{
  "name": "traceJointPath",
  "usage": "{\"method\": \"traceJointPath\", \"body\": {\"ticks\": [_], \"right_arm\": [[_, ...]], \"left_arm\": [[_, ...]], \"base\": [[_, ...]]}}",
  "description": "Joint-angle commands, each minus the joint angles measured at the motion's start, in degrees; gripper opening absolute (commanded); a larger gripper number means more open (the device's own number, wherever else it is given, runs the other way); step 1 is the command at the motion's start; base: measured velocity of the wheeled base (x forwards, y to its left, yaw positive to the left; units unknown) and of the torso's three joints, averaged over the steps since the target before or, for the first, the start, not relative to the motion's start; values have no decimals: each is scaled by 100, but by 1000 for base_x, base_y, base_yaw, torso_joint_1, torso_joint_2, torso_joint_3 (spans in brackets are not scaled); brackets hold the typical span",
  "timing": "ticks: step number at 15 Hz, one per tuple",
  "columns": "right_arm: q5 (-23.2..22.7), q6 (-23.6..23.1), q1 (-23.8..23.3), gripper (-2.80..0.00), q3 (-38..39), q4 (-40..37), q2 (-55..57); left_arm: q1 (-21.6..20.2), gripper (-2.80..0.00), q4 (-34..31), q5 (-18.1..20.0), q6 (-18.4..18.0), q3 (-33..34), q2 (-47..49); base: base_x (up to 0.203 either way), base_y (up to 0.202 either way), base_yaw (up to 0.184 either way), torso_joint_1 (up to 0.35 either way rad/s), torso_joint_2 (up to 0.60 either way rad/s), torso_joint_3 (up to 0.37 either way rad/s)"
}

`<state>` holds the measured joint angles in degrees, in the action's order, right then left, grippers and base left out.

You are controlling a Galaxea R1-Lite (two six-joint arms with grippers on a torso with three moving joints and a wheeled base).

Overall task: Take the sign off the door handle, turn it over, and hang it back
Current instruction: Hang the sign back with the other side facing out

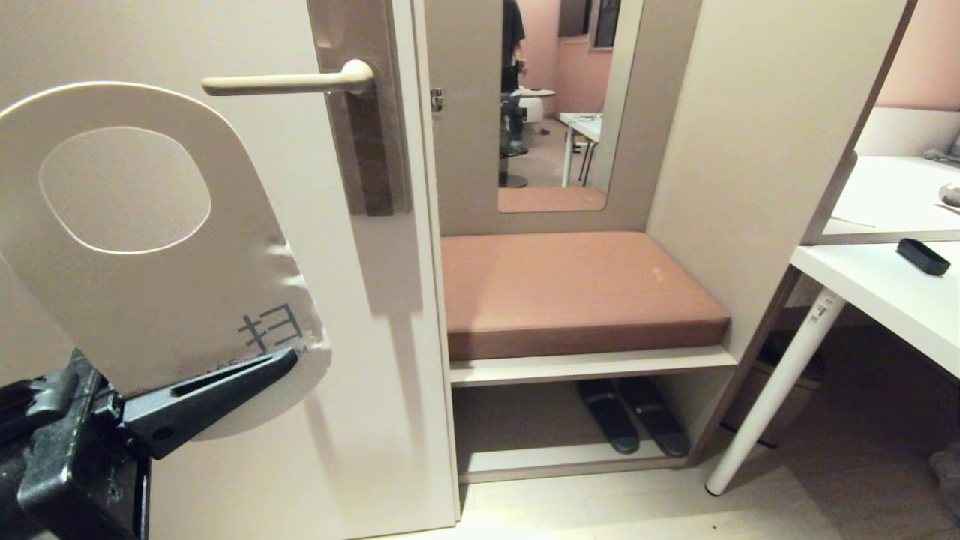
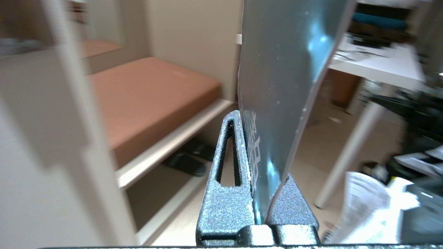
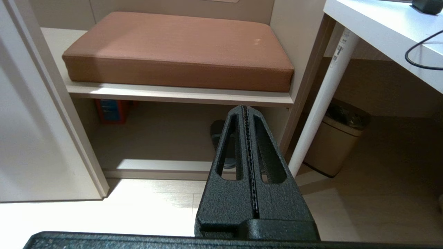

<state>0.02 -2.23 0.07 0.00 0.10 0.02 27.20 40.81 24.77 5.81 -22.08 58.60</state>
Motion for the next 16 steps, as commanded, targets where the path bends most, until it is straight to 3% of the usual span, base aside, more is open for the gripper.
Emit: {"method": "traceJointPath", "body": {"ticks": [1, 9, 16], "right_arm": [[-2, -6, 1, -280, 0, -1, -2], [-2, -5, 1, -280, 0, -1, -2], [-2, -5, 1, -280, 0, -1, -2]], "left_arm": [[-295, -280, 23, 16, 7, 9, 3], [-1565, -280, 23, 17, 4, -80, 184], [-2367, -280, 41, -28, -65, -682, 864]], "base": [[0, 0, 0, 0, 0, 0], [0, 0, 0, 0, 0, 0], [0, 0, 0, 0, 0, 0]]}}
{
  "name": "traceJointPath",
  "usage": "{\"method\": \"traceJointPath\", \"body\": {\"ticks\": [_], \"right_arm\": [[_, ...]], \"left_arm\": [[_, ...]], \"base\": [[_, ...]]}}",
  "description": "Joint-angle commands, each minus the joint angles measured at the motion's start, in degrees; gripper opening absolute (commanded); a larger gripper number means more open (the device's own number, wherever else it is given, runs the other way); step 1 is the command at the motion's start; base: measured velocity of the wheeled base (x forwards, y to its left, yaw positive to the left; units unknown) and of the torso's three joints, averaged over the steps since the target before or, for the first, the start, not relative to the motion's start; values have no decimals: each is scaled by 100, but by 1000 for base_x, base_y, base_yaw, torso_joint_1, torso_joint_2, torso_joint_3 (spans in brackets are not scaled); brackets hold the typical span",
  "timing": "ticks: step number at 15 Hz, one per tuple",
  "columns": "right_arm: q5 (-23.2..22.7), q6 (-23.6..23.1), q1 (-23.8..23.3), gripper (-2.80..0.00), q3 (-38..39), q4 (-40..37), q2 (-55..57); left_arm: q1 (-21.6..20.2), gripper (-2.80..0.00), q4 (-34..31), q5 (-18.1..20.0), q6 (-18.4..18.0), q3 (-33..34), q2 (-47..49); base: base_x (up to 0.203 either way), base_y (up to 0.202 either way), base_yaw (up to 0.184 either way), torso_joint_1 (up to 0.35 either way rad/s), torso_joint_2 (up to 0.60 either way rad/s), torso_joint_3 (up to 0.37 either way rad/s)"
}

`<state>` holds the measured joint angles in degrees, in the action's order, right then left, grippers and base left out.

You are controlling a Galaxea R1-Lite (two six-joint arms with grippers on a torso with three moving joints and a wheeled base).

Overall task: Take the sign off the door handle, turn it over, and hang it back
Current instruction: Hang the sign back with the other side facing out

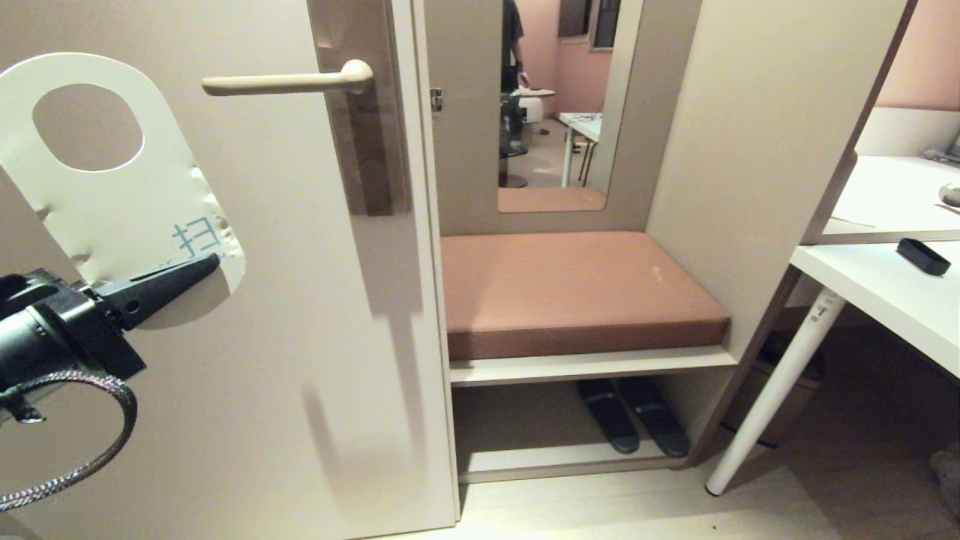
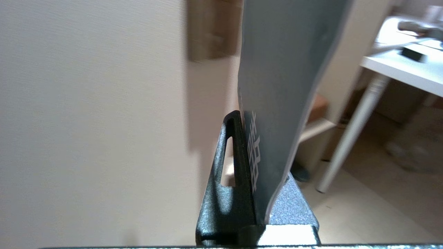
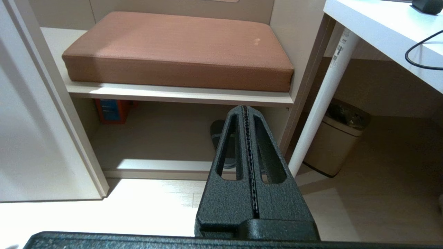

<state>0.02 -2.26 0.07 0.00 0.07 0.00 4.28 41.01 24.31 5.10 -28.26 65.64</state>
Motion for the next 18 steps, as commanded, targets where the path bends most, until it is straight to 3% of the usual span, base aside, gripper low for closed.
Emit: {"method": "traceJointPath", "body": {"ticks": [1, 5, 10, 18], "right_arm": [[-2, -10, 1, -280, 0, 1, 0], [-2, -7, 1, -280, 0, 1, 0], [-2, -2, 1, -280, 0, 1, 0], [-2, -2, 1, -280, 0, 1, 0]], "left_arm": [[-150, -280, 21, -8, -67, -101, 238], [-339, -280, 19, -68, -185, -350, 464], [-343, -280, 30, -536, -306, -768, 835], [-648, -280, 48, -620, -588, -1249, 1488]], "base": [[0, 0, 0, 0, 0, 0], [0, 0, 0, 0, 0, 0], [0, 0, 0, 0, 0, 0], [0, 0, 0, 0, 0, 0]]}}
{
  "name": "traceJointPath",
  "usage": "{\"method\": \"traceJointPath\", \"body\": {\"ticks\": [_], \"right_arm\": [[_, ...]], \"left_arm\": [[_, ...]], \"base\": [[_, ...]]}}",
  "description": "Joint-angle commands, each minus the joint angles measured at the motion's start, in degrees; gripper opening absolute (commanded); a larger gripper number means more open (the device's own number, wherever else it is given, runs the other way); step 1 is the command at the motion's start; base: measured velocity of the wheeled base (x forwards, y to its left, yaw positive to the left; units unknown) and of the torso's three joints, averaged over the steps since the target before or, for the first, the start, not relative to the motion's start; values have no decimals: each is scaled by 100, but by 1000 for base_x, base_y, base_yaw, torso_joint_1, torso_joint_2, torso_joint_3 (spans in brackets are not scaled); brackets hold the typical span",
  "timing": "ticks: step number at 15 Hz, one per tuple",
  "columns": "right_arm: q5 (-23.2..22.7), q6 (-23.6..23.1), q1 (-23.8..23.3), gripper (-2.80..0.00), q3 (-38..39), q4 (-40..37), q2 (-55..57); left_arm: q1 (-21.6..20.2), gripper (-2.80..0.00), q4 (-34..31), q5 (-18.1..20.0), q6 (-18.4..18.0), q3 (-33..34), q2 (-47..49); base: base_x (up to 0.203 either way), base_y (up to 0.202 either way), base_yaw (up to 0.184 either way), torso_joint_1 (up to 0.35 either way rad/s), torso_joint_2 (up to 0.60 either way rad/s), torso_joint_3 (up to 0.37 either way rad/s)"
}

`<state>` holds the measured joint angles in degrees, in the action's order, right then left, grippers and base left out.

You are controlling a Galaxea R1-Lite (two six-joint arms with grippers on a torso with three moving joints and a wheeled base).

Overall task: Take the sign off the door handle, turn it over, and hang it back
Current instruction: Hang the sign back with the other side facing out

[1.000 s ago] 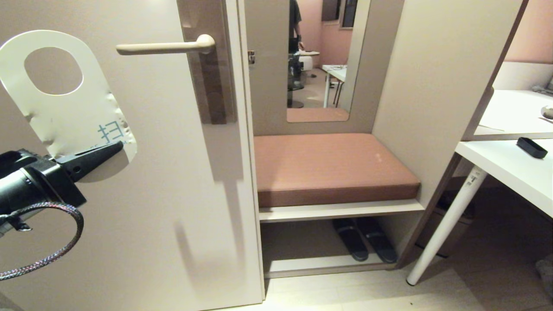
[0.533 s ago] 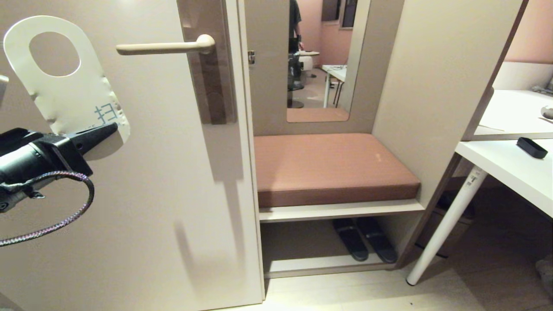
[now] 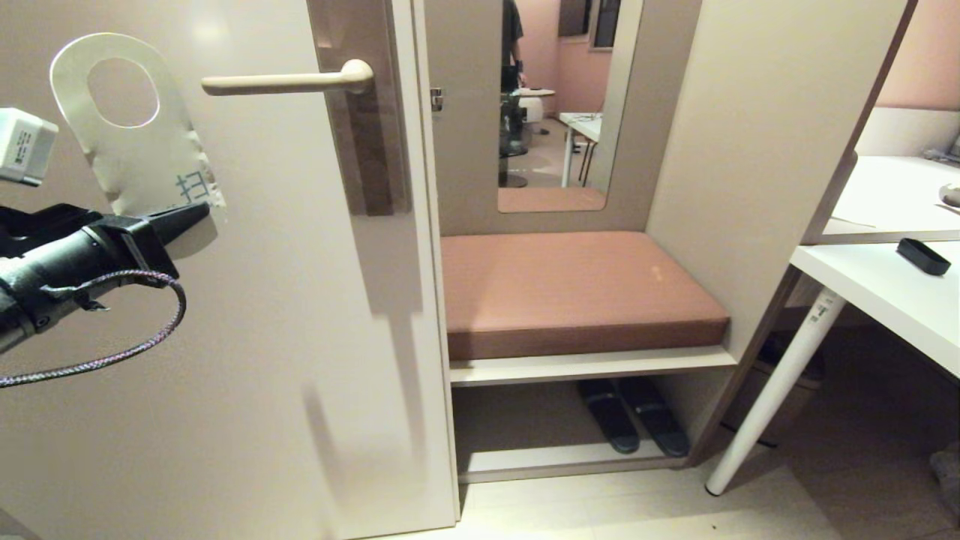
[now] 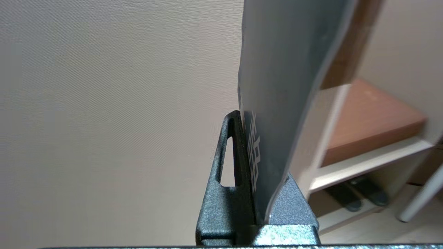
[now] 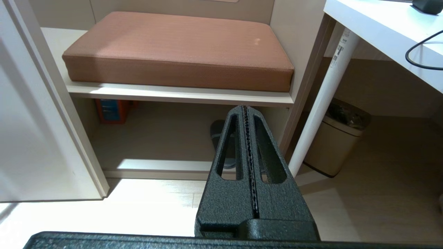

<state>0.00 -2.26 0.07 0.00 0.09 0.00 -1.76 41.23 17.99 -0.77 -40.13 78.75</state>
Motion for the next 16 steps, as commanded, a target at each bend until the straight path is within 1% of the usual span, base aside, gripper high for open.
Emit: {"method": "traceJointPath", "body": {"ticks": [1, 5, 12, 13, 15, 16], "right_arm": [[2, -5, 1, -280, 0, 0, 0], [0, -3, 1, -280, 0, 0, 0], [0, -11, 1, -280, 0, 0, 0], [0, -3, 1, -280, 0, 0, 0], [0, -9, 1, -280, 0, 0, 0], [0, -8, 1, -280, 0, 0, 0]], "left_arm": [[-51, -280, 26, 11, -19, -172, 243], [-52, -280, 17, 11, -42, -503, 413], [-45, -280, 17, 11, -62, -514, 475], [-44, -280, 25, 2, -91, -523, 521], [-24, -280, 22, -77, -323, -516, 597], [-17, -280, 25, -85, -382, -525, 639]], "base": [[0, 0, 0, 0, 0, 0], [0, 0, 0, 0, 0, 0], [0, 0, 0, 0, 0, 0], [0, 0, 0, 0, 0, 0], [0, 0, 0, 0, 0, 0], [0, 0, 0, 0, 0, 0]]}}
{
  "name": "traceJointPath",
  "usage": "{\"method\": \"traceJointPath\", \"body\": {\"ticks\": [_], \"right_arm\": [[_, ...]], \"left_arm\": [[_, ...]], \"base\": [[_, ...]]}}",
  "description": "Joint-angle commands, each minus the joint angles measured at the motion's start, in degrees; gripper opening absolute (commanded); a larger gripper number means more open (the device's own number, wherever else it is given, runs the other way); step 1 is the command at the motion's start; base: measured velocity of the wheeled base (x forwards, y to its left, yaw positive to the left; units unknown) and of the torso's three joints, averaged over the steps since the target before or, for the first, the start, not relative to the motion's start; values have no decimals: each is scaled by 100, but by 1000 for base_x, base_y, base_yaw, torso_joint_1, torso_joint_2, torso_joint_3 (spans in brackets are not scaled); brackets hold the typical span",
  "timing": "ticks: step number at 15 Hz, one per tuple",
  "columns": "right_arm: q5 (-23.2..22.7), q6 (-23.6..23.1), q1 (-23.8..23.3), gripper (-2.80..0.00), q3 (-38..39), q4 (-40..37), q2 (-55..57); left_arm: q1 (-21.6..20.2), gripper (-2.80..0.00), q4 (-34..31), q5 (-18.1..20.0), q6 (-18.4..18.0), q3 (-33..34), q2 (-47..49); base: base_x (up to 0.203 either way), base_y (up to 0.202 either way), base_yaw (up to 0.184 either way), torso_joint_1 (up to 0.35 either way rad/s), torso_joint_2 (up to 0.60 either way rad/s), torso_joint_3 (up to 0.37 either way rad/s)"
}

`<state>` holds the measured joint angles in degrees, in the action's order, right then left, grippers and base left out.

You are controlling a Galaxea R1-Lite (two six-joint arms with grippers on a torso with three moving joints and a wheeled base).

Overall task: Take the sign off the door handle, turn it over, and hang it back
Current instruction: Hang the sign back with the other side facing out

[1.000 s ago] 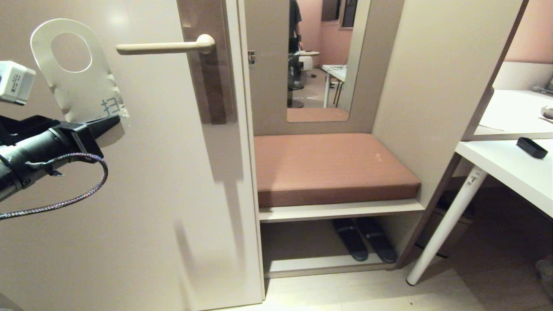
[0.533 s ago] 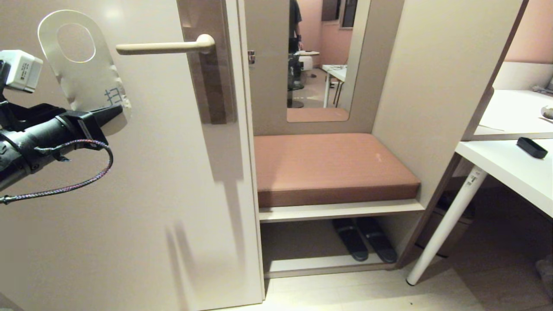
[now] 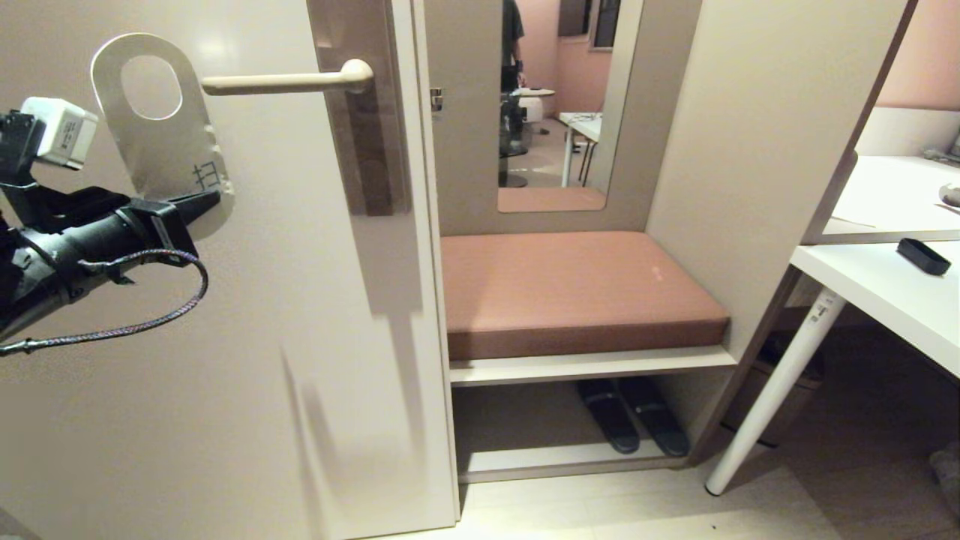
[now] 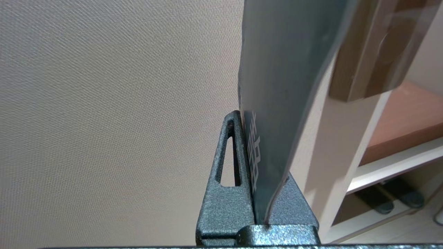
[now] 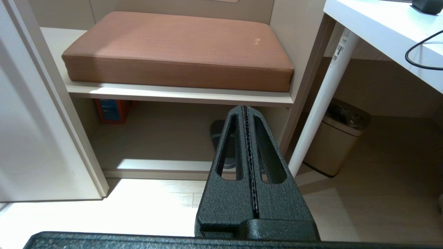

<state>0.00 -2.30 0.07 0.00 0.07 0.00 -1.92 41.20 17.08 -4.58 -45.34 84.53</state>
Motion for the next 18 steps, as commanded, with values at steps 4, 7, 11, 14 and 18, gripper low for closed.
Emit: {"method": "traceJointPath", "body": {"ticks": [4, 7, 11, 14, 18], "right_arm": [[0, 1, 1, -280, 0, 1, 0], [0, 1, 1, -280, 0, 1, 0], [0, 1, 1, -280, 0, 1, 0], [0, 1, 1, -280, 0, 1, 0], [0, 1, 1, -280, 0, 1, 0]], "left_arm": [[148, -280, 21, -208, -34, -139, 125], [347, -280, 19, -578, -34, -204, 116], [465, -280, 10, -880, -34, -204, 179], [586, -280, 10, -1061, -35, -212, 255], [748, -280, 19, -1269, -41, -232, 353]], "base": [[0, 0, 0, 0, 0, 0], [0, 0, 0, 0, 0, 0], [0, 0, 0, 0, 0, 0], [0, 0, 0, 0, 0, 0], [0, 0, 0, 0, 0, 0]]}}
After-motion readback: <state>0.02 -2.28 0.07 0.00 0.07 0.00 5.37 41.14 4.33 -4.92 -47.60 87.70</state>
